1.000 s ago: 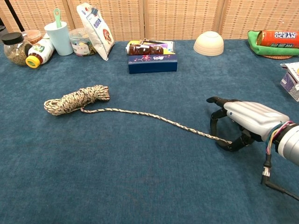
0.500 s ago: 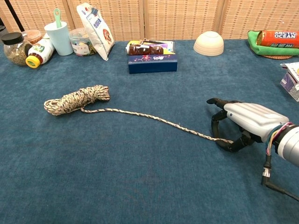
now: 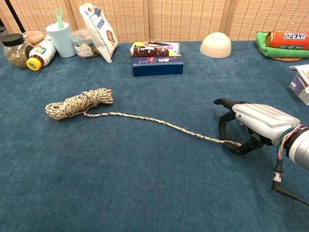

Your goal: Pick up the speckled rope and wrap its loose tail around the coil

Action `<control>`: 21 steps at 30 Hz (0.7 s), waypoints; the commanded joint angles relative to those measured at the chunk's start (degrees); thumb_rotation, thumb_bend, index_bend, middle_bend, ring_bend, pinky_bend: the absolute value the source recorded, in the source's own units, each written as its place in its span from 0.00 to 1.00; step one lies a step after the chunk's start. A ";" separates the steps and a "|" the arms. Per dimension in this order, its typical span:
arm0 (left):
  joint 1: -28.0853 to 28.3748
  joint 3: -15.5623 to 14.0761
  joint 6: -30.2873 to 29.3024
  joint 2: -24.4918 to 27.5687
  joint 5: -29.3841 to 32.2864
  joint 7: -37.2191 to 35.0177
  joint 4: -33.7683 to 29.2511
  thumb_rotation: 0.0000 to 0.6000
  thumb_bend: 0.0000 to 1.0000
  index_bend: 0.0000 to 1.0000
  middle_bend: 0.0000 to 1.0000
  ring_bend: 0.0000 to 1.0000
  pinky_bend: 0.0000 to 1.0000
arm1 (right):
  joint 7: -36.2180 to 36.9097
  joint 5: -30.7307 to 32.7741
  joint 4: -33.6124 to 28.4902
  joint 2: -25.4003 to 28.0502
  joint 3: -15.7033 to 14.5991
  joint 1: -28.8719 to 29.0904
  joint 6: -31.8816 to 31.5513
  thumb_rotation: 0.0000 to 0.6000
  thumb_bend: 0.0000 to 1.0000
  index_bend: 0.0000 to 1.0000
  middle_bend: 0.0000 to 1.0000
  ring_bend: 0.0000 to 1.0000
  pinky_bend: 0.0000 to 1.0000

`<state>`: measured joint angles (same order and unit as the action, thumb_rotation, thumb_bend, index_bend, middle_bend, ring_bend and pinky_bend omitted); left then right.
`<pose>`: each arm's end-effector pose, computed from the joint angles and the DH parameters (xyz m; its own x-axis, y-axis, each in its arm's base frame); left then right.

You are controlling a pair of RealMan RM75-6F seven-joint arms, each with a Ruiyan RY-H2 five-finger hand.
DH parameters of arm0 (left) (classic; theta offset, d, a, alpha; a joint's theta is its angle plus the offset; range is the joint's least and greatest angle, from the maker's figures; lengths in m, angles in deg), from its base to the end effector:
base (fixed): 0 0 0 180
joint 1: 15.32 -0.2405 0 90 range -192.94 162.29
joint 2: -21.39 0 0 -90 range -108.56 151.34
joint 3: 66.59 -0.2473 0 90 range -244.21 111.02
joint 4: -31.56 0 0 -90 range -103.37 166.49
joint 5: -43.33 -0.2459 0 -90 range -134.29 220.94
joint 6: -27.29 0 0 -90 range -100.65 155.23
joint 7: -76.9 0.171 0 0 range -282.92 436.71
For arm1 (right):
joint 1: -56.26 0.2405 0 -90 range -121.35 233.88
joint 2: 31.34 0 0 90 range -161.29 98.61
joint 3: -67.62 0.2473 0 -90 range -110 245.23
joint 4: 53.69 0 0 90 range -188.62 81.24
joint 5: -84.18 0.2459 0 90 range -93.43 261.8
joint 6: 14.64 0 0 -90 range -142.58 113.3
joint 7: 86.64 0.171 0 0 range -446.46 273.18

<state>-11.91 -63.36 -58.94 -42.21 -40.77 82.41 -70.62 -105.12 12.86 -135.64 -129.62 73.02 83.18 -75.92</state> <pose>-0.2858 0.2012 0.1144 0.3318 -0.0006 0.9434 0.9428 0.0334 -0.3316 -0.1842 -0.2857 -0.1087 0.3348 -0.3408 0.8785 -0.9327 -0.2525 0.2575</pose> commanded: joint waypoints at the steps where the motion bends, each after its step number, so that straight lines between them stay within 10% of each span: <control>1: 0.75 0.62 1.04 -0.43 1.06 0.57 -0.06 1.00 0.07 0.00 0.00 0.00 0.00 | 0.39 -0.76 -0.47 0.49 0.09 -0.02 -0.64 1.00 0.47 0.59 0.00 0.00 0.00; 21: 14.13 6.65 16.51 -8.81 10.44 10.40 1.32 1.00 0.07 0.00 0.00 0.00 0.00 | -1.58 -4.38 -6.72 5.31 1.38 -0.03 -5.07 1.00 0.47 0.60 0.00 0.00 0.00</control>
<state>0.37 -57.87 -44.19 -49.04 -32.40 90.80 -69.86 -106.41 8.57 -142.06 -124.54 74.26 83.10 -80.79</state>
